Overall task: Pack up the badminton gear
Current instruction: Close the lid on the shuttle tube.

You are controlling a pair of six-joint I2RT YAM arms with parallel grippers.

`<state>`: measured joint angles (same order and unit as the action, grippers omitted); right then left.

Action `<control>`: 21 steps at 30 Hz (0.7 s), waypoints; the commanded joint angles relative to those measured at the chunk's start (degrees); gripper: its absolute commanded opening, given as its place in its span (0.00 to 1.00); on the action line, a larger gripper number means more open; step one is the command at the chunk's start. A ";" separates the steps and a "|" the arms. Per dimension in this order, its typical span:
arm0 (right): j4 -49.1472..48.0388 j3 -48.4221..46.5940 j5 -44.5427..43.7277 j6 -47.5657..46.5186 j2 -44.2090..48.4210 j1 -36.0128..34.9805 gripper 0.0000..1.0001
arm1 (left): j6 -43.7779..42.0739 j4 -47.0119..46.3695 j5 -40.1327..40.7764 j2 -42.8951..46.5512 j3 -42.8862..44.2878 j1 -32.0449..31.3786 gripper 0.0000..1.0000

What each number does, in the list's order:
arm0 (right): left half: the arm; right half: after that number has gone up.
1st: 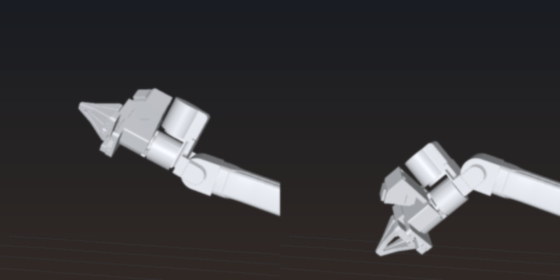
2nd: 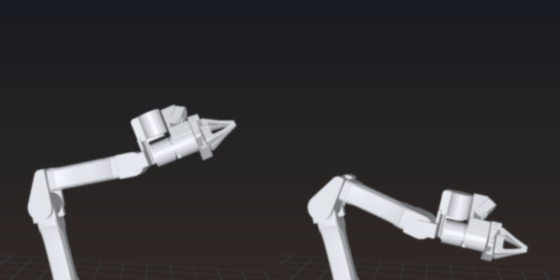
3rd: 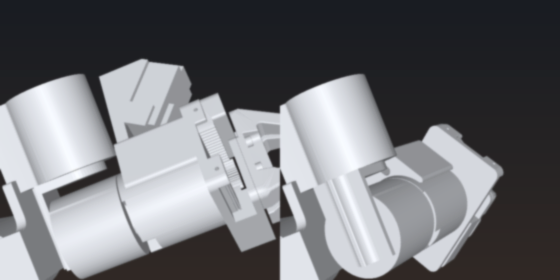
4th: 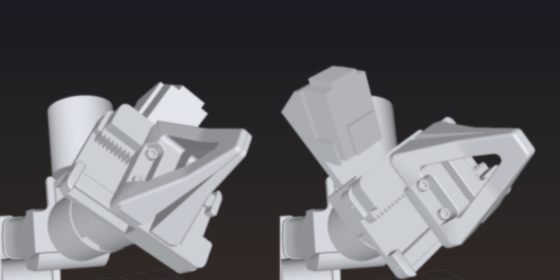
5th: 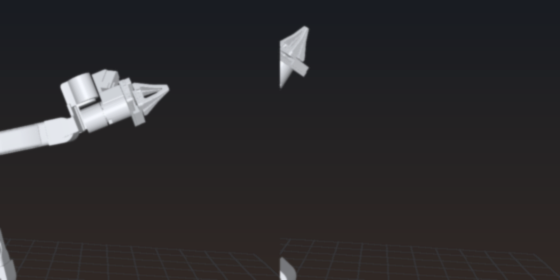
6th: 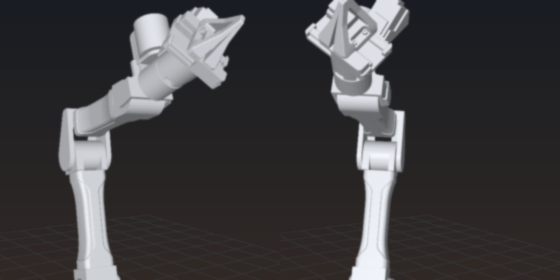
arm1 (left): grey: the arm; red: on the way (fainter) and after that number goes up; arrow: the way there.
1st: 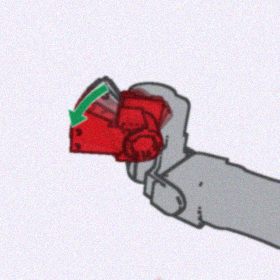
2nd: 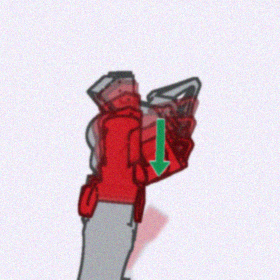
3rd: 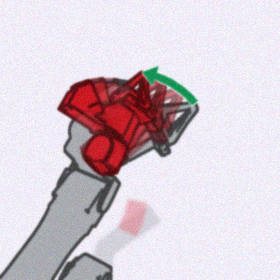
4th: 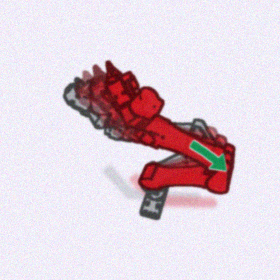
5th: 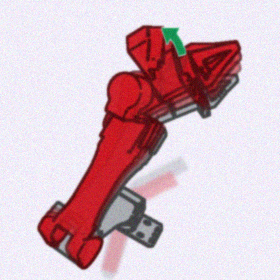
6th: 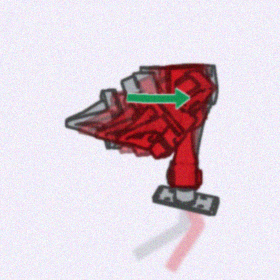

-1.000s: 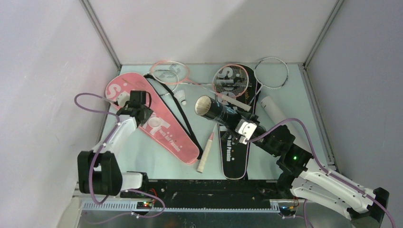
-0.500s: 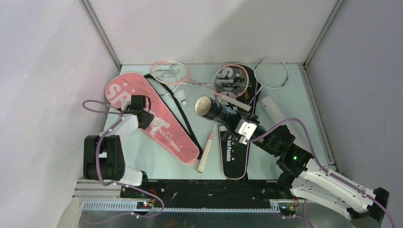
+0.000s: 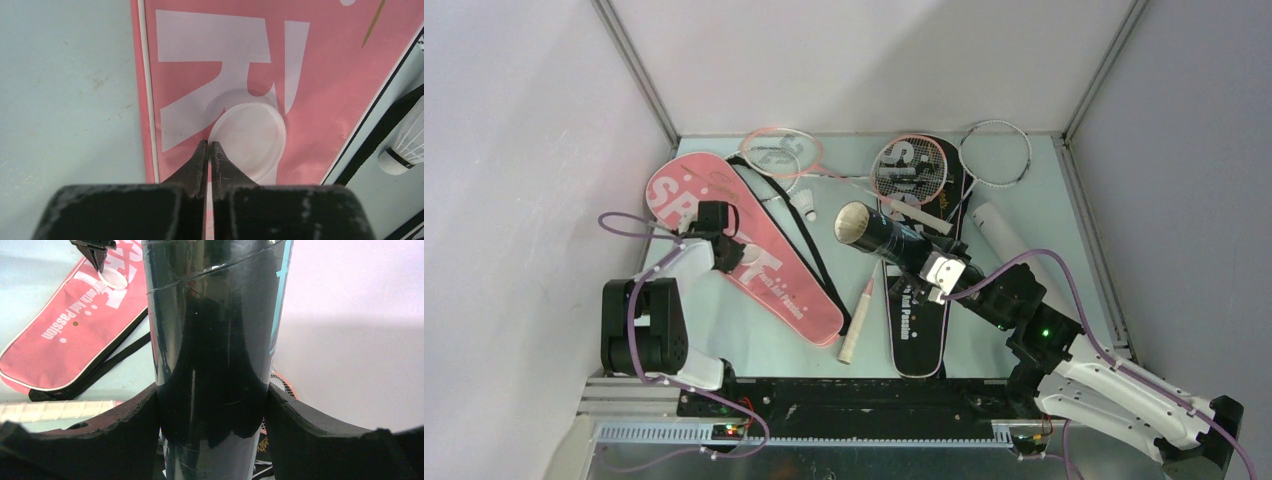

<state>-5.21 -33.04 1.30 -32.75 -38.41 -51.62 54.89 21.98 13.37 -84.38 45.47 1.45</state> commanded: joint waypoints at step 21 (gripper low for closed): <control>-1.17 -0.80 -3.64 -1.20 0.82 -2.81 0.30 | -4.62 -7.34 -30.60 23.88 6.65 1.56 0.00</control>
<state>-3.51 -33.04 -0.34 -32.99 -37.74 -53.95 50.98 20.99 -4.67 -64.29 49.52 2.66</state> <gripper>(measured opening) 0.683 0.003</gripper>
